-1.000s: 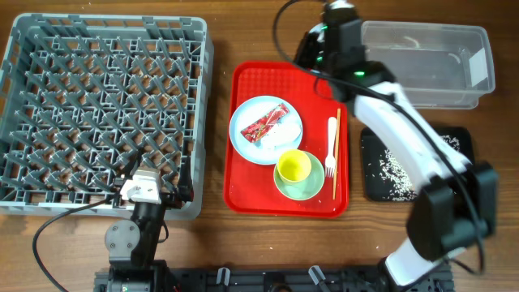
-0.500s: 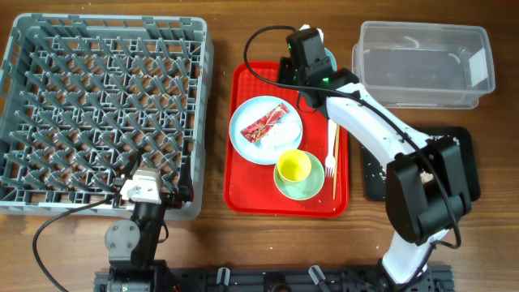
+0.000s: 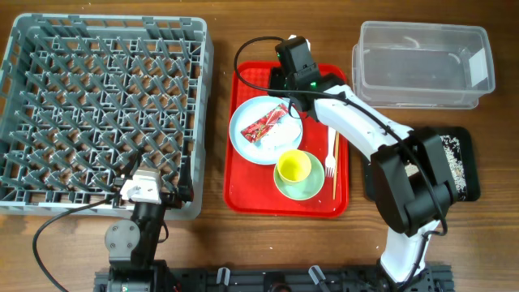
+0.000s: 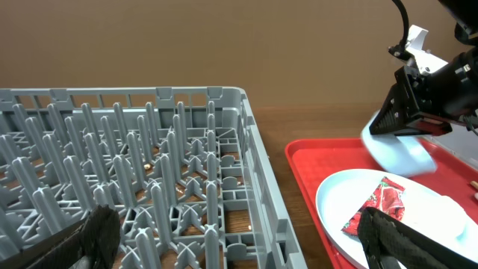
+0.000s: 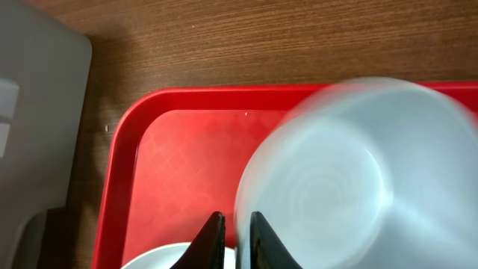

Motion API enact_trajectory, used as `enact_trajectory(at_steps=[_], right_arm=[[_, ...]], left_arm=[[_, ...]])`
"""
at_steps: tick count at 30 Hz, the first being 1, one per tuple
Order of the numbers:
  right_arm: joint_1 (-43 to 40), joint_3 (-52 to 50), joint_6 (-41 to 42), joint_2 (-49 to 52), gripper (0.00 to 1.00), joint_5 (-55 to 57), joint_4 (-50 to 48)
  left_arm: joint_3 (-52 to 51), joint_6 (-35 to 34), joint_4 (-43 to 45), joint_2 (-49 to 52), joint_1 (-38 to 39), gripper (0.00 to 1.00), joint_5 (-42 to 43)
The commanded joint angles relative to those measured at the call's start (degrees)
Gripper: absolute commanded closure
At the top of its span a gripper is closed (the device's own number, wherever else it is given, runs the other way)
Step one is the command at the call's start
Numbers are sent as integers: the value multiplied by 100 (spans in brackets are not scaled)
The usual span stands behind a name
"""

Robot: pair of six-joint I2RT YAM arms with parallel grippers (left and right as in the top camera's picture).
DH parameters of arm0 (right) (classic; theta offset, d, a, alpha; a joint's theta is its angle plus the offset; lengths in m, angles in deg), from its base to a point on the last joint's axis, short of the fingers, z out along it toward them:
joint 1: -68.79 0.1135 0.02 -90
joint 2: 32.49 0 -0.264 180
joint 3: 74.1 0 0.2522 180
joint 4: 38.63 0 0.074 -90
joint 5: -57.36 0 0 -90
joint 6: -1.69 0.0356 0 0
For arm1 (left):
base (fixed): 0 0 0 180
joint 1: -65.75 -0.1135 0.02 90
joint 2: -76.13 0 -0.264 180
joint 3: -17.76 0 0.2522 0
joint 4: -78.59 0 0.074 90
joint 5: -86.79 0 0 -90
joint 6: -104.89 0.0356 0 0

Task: Sort waste into correct bins and load items into the dishwasher rack
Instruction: 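Bring the empty bowl back and set it on the red tray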

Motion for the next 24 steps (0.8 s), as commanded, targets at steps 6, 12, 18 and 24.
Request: enact_trajectory(at_steps=[6, 12, 18, 24], right_arm=[[0, 251, 11, 9, 77, -317, 160], [-337, 1126, -2, -522, 30, -313, 1145], [-1397, 1751, 13, -1248, 0, -444, 1891], [-2726, 1751, 157, -1993, 0, -481, 2481]], left_arm=[[-42, 2, 601, -46, 7, 0, 752], [291, -516, 1154, 59, 4, 0, 1305], [1832, -400, 605, 2135, 7, 0, 1690], [4959, -98, -1108, 5733, 7, 0, 2918]])
